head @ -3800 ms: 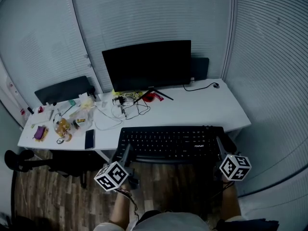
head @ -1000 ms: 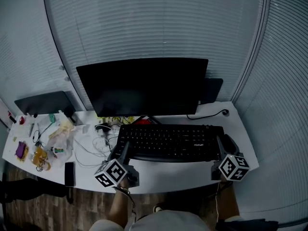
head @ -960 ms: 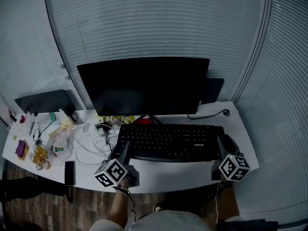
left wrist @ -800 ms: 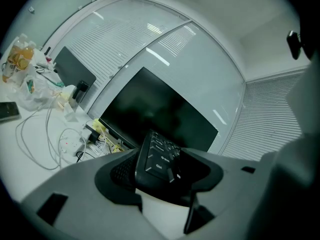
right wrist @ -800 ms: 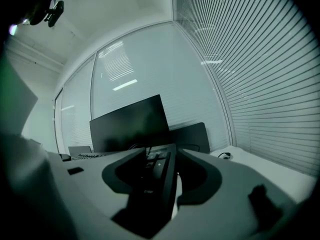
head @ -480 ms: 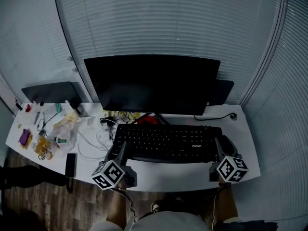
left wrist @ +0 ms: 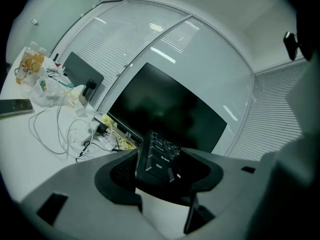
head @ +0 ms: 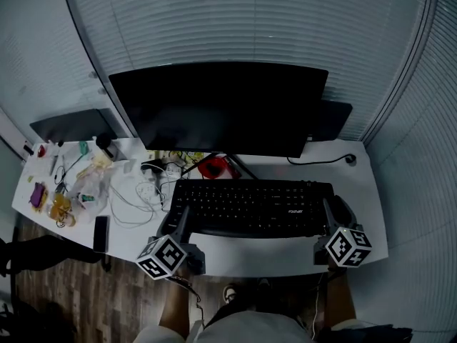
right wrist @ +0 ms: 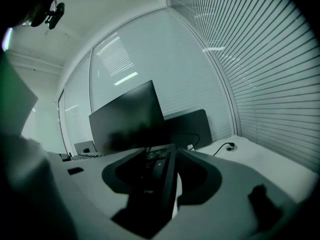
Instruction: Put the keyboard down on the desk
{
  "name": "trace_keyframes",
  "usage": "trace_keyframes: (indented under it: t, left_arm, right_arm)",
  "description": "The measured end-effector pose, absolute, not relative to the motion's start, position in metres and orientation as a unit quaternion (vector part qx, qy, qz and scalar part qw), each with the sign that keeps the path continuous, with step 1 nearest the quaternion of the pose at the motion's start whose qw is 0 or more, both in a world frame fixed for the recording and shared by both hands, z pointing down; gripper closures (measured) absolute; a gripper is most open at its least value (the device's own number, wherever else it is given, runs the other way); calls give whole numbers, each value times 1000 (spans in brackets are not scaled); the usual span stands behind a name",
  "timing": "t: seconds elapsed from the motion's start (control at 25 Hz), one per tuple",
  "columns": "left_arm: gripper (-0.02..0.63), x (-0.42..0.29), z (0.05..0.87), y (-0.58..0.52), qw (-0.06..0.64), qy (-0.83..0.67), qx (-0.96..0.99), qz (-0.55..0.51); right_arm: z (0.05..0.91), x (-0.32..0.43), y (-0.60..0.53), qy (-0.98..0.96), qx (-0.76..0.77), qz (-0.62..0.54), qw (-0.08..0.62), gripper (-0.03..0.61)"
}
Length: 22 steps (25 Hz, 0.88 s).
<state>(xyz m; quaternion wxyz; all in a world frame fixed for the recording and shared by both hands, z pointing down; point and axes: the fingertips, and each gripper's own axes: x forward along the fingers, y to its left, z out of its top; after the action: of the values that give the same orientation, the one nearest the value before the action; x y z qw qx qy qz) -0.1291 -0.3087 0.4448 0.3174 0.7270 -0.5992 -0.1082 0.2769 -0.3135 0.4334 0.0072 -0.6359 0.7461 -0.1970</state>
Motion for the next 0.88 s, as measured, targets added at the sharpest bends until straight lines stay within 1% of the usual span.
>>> trace_keyframes:
  t: [0.88]
  left_arm:
    - [360, -105, 544, -317, 377, -613, 692, -50]
  right_arm:
    - [539, 300, -329, 730, -626, -269, -48, 367]
